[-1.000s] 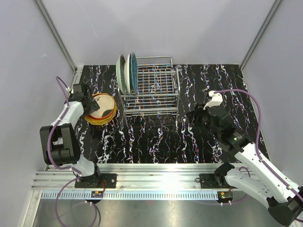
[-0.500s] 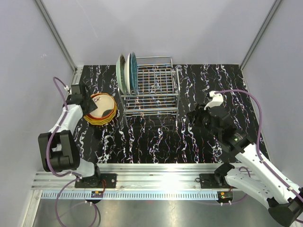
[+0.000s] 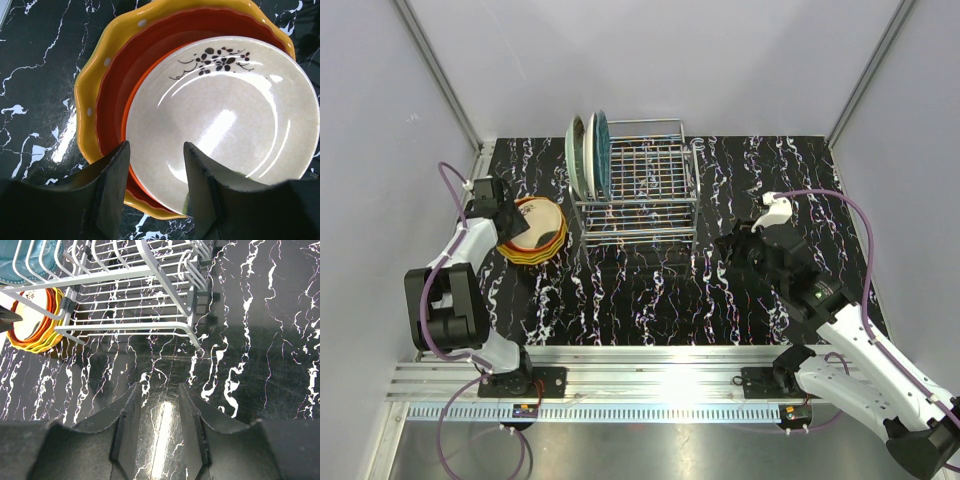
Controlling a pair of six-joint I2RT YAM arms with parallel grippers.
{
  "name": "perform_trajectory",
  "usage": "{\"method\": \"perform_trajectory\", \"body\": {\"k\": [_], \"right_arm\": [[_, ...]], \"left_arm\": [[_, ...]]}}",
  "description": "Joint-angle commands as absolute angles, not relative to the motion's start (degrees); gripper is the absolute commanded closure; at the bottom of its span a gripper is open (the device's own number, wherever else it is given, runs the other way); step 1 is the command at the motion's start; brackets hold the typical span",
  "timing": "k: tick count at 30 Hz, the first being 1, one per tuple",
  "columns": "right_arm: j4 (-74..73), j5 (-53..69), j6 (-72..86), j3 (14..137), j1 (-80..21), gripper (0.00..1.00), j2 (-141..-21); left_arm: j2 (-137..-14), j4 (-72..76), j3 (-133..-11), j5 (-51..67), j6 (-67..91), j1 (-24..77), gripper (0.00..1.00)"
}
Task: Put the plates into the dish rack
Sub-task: Grab a plate with the left arm
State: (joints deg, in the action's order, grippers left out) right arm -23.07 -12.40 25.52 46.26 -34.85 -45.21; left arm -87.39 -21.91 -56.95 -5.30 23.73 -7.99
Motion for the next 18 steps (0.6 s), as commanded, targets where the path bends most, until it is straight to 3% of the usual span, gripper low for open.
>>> {"method": "perform_trajectory", "body": {"k": [1, 11, 16, 18], "right_arm": [[-22.3, -12.4, 25.7, 46.6, -34.5, 0.58, -45.0], [-22.3, -12.5, 25.8, 46.6, -34.5, 0.58, -44.7], [-22.1, -12.1, 25.6, 46.5, -34.5, 0.58, -44.6], [-22.1, -12.1, 25.7, 46.5, -34.5, 0.58, -44.5]], "left_arm": [[-87.8, -20.0, -57.1, -5.1, 22.8, -8.4, 0.50], [-87.5, -22.2, -56.0, -8.2, 22.2, -8.4, 0.50], [-88.3, -24.6, -56.3, -11.3, 22.2, -8.4, 0.34], [-88.6, -25.1, -56.4, -12.0, 22.2, -8.4, 0.32]]}}
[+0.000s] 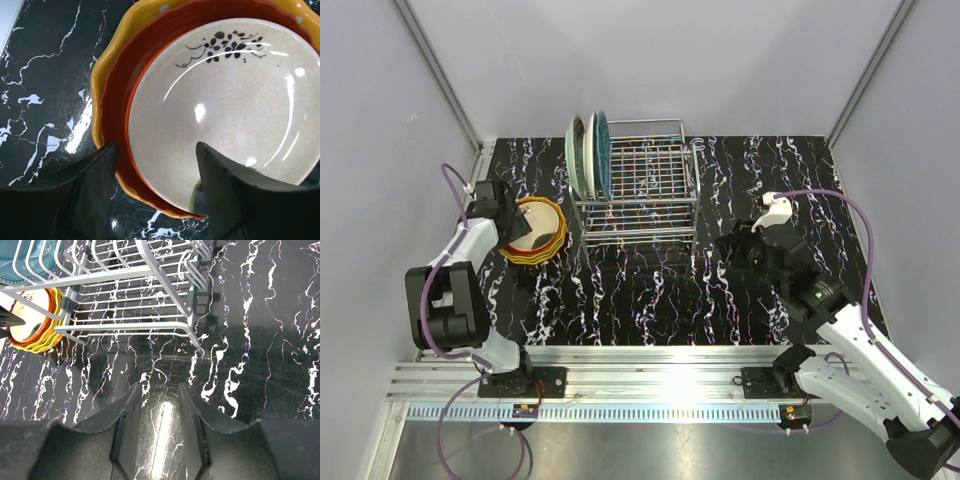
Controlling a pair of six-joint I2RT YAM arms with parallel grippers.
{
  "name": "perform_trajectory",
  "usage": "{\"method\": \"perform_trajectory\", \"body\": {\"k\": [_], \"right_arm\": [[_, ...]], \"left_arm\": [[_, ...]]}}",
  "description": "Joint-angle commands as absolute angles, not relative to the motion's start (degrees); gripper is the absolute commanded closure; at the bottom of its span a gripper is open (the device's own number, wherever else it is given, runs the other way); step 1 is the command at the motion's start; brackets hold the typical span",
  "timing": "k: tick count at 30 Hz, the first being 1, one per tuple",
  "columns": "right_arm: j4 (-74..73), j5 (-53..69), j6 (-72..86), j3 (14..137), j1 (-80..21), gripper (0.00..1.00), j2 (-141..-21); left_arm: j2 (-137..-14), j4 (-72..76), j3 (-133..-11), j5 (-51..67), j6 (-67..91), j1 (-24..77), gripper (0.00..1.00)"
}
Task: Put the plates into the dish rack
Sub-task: Grab a plate with the left arm
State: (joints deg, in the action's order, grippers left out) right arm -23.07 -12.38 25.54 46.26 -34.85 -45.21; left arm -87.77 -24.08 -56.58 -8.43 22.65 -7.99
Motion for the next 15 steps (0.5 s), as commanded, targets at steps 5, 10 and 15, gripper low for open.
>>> {"method": "perform_trajectory", "body": {"k": [5, 10, 15], "right_arm": [[-21.9, -12.4, 25.7, 46.2, -34.5, 0.58, -43.8], [-21.9, -12.5, 25.7, 46.2, -34.5, 0.58, -43.6], [-22.1, -12.5, 25.7, 46.4, -34.6, 0.58, -43.4]], "left_arm": [[-89.1, -25.2, -56.4, -12.0, 22.7, -8.4, 0.39], [-88.9, -25.2, -56.3, -12.7, 22.8, -8.4, 0.65], [-87.6, -26.1, -56.4, -14.6, 23.2, -8.4, 0.82]]}}
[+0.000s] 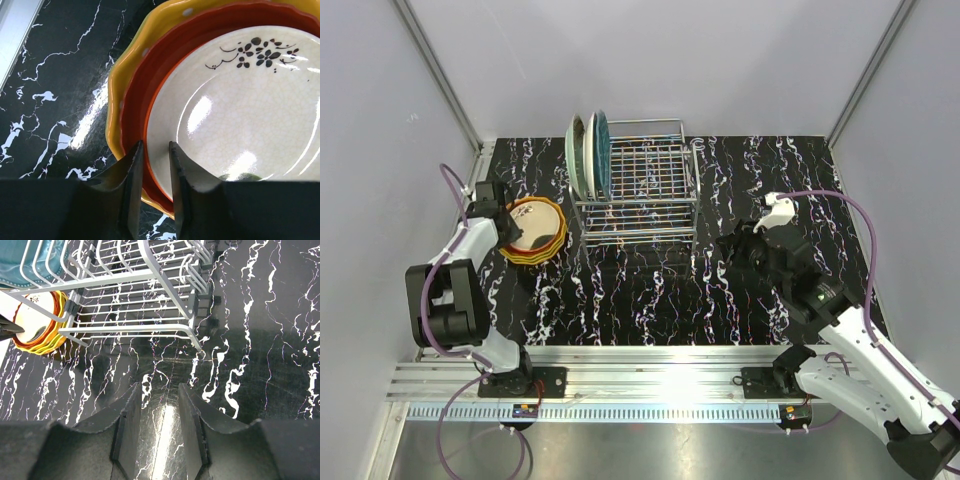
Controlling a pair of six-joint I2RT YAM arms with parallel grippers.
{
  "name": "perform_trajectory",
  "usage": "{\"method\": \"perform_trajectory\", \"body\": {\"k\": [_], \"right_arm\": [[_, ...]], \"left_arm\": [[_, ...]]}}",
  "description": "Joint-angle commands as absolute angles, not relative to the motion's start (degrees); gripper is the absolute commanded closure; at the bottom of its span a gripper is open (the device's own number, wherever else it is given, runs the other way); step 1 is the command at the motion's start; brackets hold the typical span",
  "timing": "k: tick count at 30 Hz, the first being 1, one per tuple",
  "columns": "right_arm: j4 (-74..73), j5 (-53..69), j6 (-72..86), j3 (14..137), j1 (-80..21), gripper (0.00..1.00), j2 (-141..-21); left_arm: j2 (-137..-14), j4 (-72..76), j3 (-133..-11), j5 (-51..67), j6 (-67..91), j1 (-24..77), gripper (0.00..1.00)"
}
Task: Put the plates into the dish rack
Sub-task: Grab a plate with the left arm
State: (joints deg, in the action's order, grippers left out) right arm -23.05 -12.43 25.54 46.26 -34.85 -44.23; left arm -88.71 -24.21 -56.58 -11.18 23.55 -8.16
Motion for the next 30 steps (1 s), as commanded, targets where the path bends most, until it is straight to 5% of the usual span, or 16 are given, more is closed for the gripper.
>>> {"method": "perform_trajectory", "body": {"k": [1, 7, 30], "right_arm": [[-22.3, -12.5, 25.5, 46.7, -34.5, 0.58, -43.3], [-23.5, -11.0, 25.1, 48.3, -34.5, 0.59, -43.2], [-22.1, 13.0, 18.8, 53.7, -37.3, 0.63, -44.2]], "left_arm": [[-87.3, -26.3, -56.6, -14.9, 23.3, -8.4, 0.86], [-81.7, -29.2, -57.1, -16.5, 24.4, -8.7, 1.00], [-65.8, -30.1, -56.4, -16.5, 26.8, -9.2, 1.00]]}}
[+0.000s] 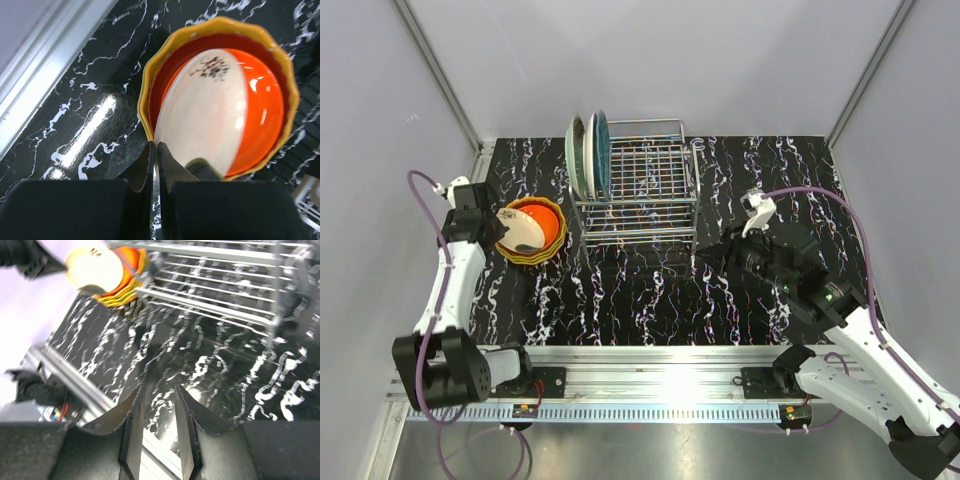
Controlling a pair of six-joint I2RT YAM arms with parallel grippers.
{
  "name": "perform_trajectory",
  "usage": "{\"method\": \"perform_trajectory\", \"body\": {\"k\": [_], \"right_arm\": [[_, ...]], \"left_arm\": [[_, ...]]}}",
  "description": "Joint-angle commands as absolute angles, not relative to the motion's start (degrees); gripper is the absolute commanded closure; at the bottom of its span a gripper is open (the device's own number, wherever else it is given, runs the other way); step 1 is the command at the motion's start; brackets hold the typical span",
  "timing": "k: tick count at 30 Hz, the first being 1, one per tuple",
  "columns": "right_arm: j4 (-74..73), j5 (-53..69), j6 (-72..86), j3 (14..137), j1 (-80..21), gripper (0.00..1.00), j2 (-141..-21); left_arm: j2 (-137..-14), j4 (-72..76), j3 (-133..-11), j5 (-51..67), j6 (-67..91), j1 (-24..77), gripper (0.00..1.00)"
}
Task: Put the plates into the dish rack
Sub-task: Grab a plate with the left arm
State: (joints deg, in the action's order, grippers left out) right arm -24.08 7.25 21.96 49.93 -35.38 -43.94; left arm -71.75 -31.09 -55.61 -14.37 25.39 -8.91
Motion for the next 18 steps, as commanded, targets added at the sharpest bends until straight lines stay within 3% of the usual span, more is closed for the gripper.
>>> {"method": "perform_trajectory", "body": {"k": [1, 10, 18], "right_arm": [[-22.1, 12.2, 18.4, 54.0, -38.4, 0.64, -44.3], [-22.2, 11.8, 16.1, 56.7, -44.2, 0.61, -45.3], [-21.4, 10.4, 11.3, 60.5, -51.2, 0.59, -46.8]], "left_arm": [[-64.5, -30.8, -56.4, -16.3, 27.1, -9.2, 1.00], [-52.0, -38.9, -59.0, -13.5, 32.3, -9.1, 1.00], [-41.5, -47.5, -62.4, -3.5, 36.1, -9.1, 1.00]]}}
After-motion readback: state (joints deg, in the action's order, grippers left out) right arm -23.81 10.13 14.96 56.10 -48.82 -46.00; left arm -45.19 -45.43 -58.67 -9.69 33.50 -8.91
